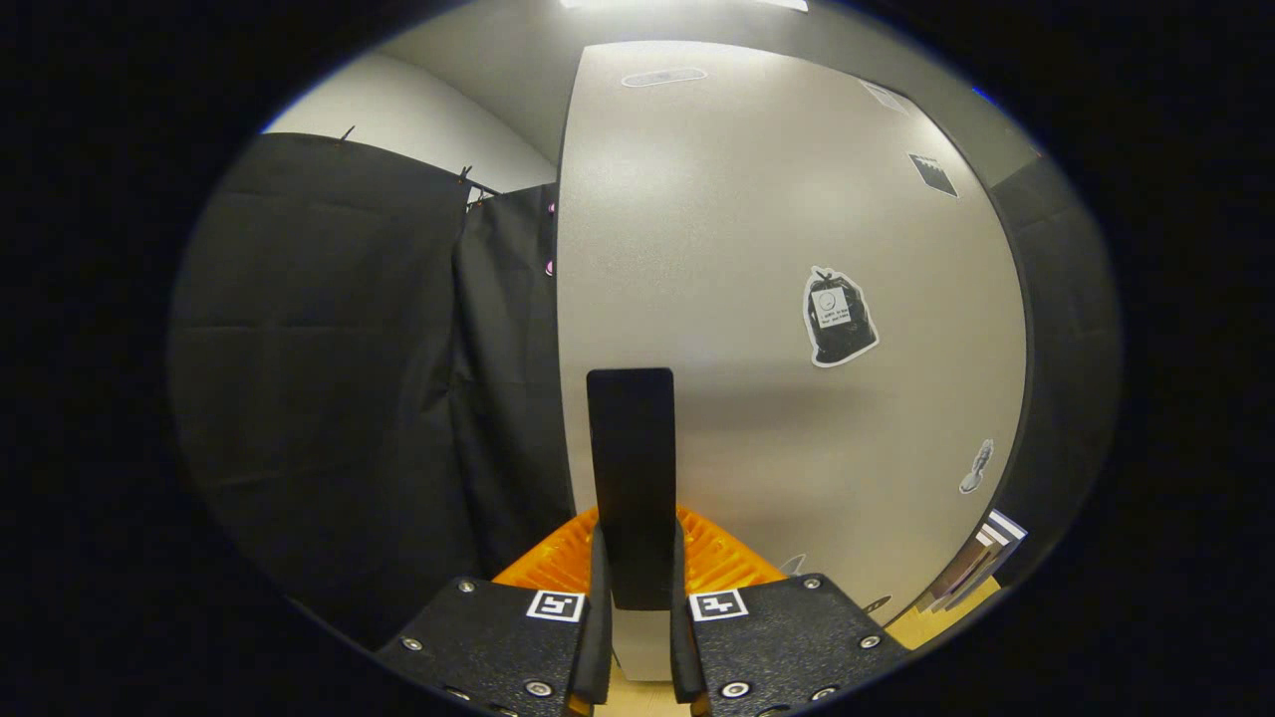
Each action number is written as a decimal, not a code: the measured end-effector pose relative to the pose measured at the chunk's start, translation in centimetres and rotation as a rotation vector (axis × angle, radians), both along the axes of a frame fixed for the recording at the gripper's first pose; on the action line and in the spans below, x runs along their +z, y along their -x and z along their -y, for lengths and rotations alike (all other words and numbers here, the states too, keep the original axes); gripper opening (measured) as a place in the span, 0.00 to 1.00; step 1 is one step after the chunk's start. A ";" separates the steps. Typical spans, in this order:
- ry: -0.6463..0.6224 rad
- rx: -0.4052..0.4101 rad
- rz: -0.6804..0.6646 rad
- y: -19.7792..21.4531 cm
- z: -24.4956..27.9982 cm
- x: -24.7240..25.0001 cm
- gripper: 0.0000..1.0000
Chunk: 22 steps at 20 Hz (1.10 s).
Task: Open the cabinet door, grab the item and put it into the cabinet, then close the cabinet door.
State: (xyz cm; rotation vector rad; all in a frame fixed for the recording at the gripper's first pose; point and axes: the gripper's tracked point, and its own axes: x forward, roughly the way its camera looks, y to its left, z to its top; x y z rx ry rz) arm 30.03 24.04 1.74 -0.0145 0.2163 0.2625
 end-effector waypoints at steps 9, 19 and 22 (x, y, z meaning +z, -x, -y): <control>-0.024 0.047 -0.020 3.0 1.1 0.7 0.24; -0.026 0.070 -0.033 6.5 3.1 1.8 0.24; -0.033 0.063 -0.030 7.6 4.1 2.2 0.24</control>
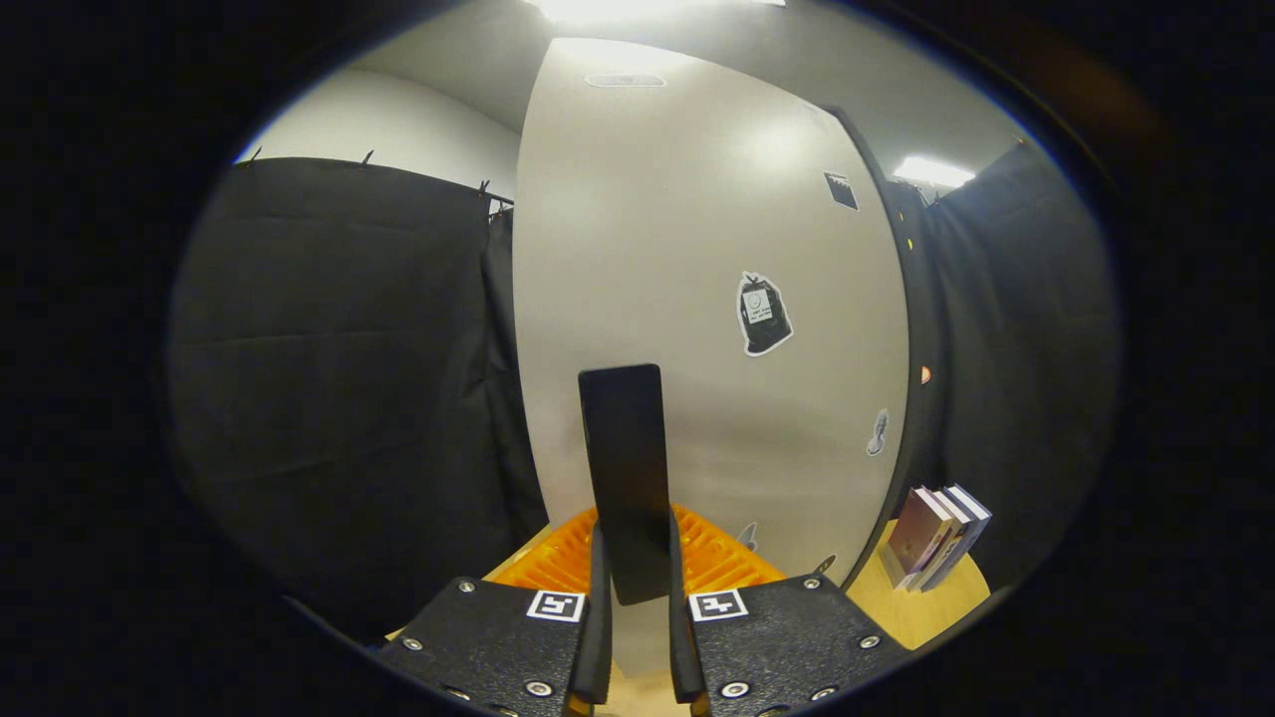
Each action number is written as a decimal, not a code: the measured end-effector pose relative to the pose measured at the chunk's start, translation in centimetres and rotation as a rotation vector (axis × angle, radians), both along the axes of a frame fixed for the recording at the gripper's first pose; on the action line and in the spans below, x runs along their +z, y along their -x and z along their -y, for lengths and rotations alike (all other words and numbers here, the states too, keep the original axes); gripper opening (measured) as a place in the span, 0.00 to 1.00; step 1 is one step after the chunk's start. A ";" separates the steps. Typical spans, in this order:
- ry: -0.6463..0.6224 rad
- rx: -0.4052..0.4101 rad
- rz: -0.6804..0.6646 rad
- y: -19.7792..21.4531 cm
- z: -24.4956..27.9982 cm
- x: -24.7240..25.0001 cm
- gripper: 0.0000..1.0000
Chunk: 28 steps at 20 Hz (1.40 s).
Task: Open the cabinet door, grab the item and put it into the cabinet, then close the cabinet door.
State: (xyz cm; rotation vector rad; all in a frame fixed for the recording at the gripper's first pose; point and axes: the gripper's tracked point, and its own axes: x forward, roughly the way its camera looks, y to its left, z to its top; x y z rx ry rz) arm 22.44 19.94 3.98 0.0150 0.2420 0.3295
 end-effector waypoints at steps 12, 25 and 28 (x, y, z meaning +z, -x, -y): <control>-0.021 -0.063 0.015 3.9 4.6 1.5 0.24; 0.021 -0.208 -0.003 6.0 11.0 1.2 0.17; 0.036 -0.267 0.012 5.5 12.8 1.3 0.15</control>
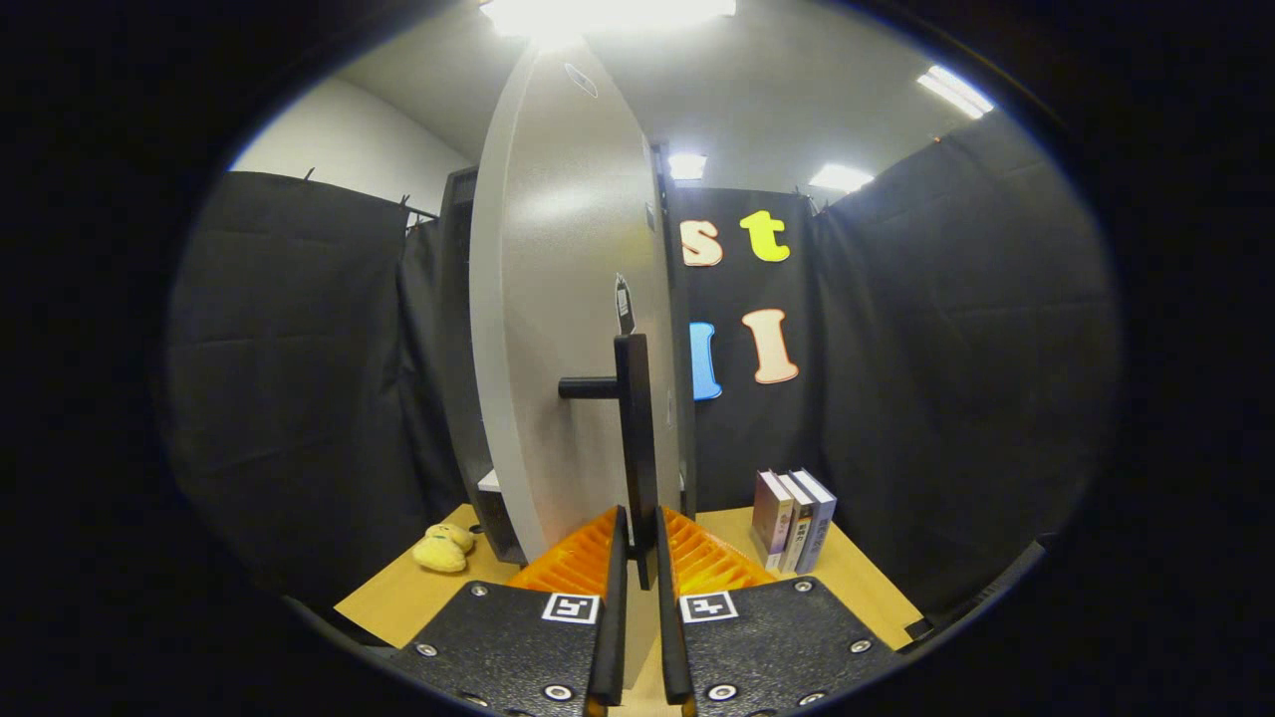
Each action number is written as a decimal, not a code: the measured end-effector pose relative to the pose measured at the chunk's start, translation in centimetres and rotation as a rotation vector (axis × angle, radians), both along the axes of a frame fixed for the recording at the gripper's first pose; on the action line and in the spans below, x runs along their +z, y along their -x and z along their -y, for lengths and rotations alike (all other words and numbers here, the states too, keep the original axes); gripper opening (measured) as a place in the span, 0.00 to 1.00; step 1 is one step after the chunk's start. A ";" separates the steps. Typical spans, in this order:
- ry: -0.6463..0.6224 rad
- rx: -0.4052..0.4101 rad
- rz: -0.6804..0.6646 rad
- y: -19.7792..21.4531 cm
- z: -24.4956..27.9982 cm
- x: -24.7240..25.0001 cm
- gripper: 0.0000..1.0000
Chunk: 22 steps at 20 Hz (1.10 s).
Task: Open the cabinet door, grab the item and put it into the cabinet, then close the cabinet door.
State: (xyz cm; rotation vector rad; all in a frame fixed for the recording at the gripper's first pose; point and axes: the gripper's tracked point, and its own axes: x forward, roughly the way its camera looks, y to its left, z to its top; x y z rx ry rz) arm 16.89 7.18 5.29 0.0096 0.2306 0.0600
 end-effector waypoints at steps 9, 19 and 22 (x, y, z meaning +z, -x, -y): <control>0.029 -0.168 0.041 1.5 6.1 1.7 0.10; 0.015 -0.174 0.211 3.9 4.5 4.1 0.49; -0.001 -0.176 0.243 4.7 2.5 3.0 0.84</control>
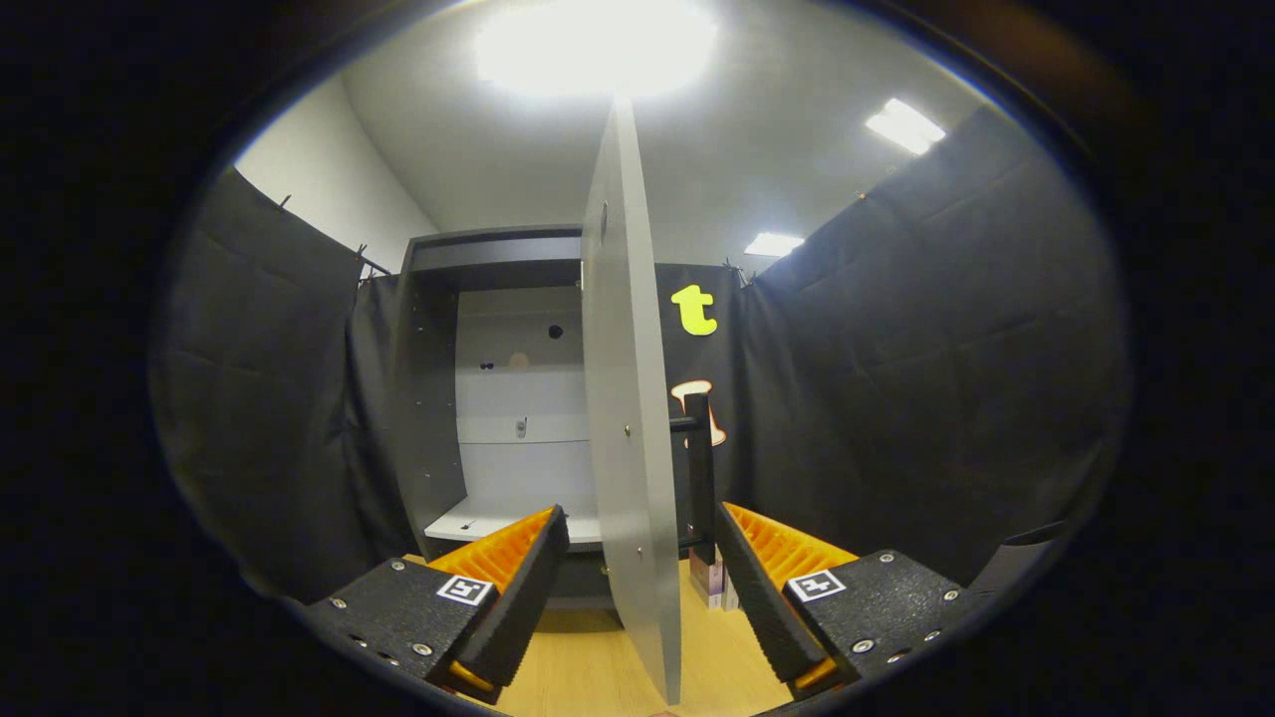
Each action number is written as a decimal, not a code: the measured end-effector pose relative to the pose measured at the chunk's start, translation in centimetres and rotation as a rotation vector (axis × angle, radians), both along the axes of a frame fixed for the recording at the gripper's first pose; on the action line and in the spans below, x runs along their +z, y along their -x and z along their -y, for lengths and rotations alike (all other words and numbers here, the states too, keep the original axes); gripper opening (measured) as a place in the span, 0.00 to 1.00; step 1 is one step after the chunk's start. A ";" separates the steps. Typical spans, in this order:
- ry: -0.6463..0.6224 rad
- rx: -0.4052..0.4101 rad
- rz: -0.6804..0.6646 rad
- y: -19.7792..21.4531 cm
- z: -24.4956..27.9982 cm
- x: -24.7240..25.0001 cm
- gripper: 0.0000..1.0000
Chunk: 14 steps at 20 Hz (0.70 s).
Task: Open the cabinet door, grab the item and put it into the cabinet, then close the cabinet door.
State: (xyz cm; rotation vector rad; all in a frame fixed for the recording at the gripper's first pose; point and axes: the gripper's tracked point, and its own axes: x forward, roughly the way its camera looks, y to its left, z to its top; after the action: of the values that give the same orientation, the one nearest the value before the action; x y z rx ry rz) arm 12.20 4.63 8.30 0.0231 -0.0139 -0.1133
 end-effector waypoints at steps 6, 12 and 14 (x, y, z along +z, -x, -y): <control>-0.034 0.028 0.000 0.1 -4.5 -4.6 0.93; -0.038 0.118 -0.031 -0.3 -9.5 -10.5 0.93; -0.003 0.143 -0.042 -0.5 -10.7 -12.5 0.93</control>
State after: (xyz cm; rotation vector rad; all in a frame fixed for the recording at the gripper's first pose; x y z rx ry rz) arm 12.67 15.35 -4.25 0.0243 0.0295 0.0293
